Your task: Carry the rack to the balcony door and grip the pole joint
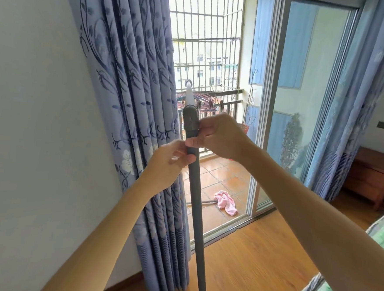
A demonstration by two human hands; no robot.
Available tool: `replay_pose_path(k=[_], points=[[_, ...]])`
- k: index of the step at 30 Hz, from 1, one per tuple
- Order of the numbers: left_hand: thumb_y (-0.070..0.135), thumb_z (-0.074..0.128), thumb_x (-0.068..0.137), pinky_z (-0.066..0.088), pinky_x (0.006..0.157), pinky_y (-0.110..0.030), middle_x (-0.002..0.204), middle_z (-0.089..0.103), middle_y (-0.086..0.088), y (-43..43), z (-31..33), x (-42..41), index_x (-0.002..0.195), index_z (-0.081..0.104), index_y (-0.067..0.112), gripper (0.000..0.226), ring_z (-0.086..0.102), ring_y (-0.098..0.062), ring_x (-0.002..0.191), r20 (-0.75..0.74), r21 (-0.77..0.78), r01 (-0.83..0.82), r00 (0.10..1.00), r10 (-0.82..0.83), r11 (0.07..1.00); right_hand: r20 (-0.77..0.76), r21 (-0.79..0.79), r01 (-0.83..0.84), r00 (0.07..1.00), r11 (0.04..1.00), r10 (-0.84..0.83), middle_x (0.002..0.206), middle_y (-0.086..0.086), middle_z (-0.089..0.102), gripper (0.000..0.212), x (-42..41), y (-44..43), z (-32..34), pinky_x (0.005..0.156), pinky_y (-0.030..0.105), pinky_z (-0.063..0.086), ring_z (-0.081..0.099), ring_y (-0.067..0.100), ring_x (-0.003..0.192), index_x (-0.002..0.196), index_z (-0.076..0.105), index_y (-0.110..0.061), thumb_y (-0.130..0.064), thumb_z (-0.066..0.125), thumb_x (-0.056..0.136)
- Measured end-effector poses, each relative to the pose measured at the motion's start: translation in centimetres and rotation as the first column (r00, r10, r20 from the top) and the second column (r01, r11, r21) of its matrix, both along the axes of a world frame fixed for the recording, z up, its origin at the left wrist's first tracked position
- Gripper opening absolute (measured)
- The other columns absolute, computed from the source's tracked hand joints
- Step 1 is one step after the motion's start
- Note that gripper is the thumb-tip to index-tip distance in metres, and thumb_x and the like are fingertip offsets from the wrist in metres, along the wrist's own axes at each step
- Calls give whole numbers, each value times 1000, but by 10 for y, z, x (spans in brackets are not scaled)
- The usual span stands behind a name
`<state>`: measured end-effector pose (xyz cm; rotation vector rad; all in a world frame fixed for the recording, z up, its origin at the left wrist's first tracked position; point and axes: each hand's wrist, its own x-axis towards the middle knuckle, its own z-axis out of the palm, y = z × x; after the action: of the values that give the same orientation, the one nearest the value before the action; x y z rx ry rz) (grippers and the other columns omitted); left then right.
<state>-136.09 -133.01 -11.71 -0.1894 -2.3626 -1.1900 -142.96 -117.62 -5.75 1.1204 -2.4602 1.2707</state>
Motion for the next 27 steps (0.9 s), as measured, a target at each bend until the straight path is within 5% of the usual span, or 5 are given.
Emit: replay_pose_path(k=[9,14,20,23,27], points=[[10,68,87,48,94,-22,102,71,-3,-10,-18,50,93,66,29,20,65,-16,103,50,47,168,984,-170,985,-21,-1,-158,987,987,158,76,-14,77,24,40,8,-22,67,14,53,71,1,70,84,79,-21,-33,87,64],[12,66,88,50,94,-30,96,70,7,-6,-27,60,100,66,21,15,64,-9,100,46,87,124,991,-129,988,-17,9,-139,990,990,140,79,-1,78,28,56,9,-21,73,30,56,72,15,72,85,78,-12,-29,86,66],[18,81,74,55,86,-27,94,73,10,-9,-38,65,102,67,22,32,68,-8,96,109,206,258,953,-284,944,234,-90,-151,958,985,168,83,-9,76,32,69,33,-5,74,14,55,71,2,81,98,76,-11,-17,86,69],[24,83,71,55,82,-27,95,74,6,-6,-52,66,104,68,20,36,68,-8,93,185,101,281,937,-296,954,240,-84,-73,967,994,91,97,1,78,33,77,37,5,90,28,57,73,14,95,99,79,-13,-31,82,72],[9,76,79,51,72,-15,92,71,3,0,-73,64,97,69,14,20,65,-3,83,122,-54,204,973,-197,977,84,-17,51,995,999,-50,92,8,78,26,90,25,3,89,35,56,74,19,87,96,79,-8,-27,81,78]])
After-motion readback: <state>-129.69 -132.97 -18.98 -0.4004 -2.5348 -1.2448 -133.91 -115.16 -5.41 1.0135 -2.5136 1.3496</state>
